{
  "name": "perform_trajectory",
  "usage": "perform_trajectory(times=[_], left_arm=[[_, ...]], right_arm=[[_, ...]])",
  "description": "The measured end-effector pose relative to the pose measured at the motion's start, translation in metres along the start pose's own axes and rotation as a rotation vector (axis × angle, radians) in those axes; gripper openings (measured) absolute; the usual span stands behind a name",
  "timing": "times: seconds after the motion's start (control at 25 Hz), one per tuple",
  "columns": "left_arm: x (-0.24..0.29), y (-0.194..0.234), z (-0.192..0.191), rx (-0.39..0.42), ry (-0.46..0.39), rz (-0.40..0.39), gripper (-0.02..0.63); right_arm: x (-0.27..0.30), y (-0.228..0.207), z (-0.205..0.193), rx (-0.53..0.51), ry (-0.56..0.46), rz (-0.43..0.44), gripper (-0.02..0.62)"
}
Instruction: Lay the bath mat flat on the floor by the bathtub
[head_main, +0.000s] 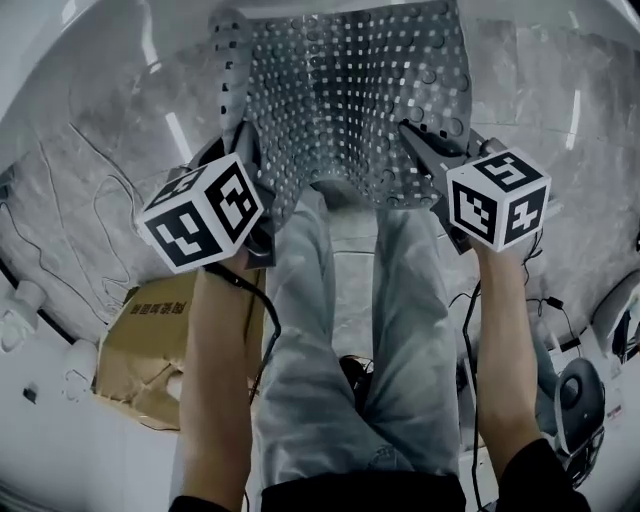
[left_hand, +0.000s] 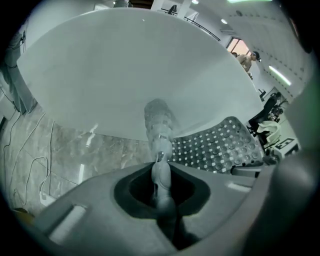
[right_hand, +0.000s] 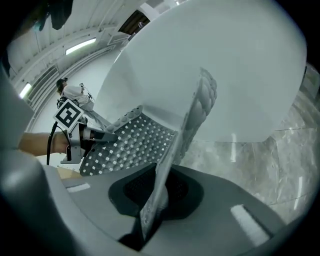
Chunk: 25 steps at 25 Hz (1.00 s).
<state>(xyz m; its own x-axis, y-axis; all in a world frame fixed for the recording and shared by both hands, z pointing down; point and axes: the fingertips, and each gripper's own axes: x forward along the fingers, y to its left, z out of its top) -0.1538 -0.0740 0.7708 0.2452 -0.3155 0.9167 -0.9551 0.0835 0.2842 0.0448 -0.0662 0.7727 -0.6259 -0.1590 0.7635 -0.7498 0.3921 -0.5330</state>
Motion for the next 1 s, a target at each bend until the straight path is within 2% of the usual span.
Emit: perform_trajectory(times=[0.28, 0.56, 0.8, 0.88, 1.0], left_arm=[[0.065, 0.024, -0.024, 0.059, 0.036, 0.074, 0.031], [0.112, 0.041, -0.025, 0.018, 0.045, 0.095, 0.032], [0.131, 0.053, -0.028, 0.009, 0.055, 0.111, 0.032], [0.136, 0.059, -0.029, -0.002, 0.048, 0.139, 0.032], [0.146, 0.071, -0.037, 0.037, 0.044, 0.199, 0.031]], right_arm=[[0.037, -0.034, -0.021, -0.006, 0.044, 0.0, 0.028], [0.068, -0.069, -0.033, -0.027, 0.089, -0.018, 0.028], [0.089, -0.09, -0.041, -0.052, 0.12, -0.049, 0.028], [0.095, -0.098, -0.043, -0.063, 0.121, -0.06, 0.028], [0.106, -0.106, -0.049, -0.08, 0.125, -0.063, 0.028]])
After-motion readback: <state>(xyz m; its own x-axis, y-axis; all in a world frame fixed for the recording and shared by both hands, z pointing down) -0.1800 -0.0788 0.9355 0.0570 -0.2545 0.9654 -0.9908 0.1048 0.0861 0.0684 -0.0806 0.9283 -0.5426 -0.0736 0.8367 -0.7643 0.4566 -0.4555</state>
